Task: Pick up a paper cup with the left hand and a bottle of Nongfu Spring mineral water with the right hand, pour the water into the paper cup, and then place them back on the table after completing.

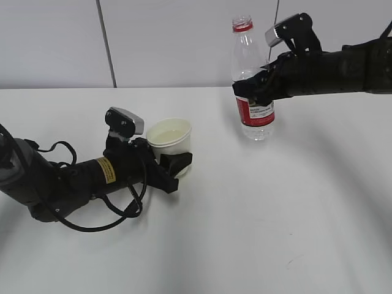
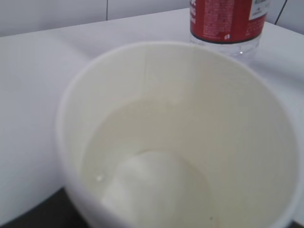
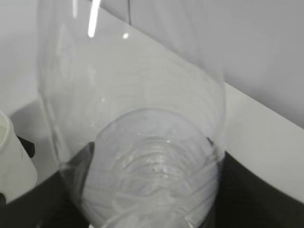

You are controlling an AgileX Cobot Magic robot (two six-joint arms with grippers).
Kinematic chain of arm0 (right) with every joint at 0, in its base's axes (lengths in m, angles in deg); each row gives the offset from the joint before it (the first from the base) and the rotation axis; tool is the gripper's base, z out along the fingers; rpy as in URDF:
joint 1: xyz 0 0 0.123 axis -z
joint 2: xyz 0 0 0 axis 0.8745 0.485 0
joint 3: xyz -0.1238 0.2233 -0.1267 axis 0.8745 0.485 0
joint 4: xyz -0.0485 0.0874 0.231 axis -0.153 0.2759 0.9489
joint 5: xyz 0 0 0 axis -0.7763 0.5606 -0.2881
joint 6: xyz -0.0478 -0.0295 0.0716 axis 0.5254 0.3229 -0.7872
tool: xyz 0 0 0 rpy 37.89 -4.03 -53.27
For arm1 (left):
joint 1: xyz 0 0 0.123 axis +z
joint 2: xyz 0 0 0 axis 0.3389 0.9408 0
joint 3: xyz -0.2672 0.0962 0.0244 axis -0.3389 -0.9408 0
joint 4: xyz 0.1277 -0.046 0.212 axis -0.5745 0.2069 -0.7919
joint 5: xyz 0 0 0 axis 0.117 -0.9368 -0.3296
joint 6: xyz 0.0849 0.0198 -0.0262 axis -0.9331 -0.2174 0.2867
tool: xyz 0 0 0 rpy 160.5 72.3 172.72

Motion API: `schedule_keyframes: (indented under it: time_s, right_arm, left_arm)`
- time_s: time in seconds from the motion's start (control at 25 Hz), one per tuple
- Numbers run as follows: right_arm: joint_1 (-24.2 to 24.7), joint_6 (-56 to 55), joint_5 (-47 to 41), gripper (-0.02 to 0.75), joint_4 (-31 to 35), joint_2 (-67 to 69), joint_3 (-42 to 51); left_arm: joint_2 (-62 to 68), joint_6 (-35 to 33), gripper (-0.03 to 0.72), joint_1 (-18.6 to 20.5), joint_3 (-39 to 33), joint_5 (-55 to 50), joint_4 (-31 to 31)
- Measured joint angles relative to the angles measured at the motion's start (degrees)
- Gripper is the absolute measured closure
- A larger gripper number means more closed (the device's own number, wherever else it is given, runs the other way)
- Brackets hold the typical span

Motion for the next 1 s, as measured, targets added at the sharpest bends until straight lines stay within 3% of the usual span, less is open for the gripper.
schedule_keyframes:
  time_s: [0.48, 1.0]
  right_arm:
    - [1.1, 13.9, 7.4, 0.266, 12.4, 0.5, 3.4]
    - [4.1, 15.4, 16.1, 0.266, 15.4, 5.6, 3.6]
  left_arm:
    - [0.0, -0.1, 0.307, 1.7, 0.0, -0.5, 0.2]
    - [-0.1, -0.3, 0.307, 2.3, 0.0, -0.6, 0.2]
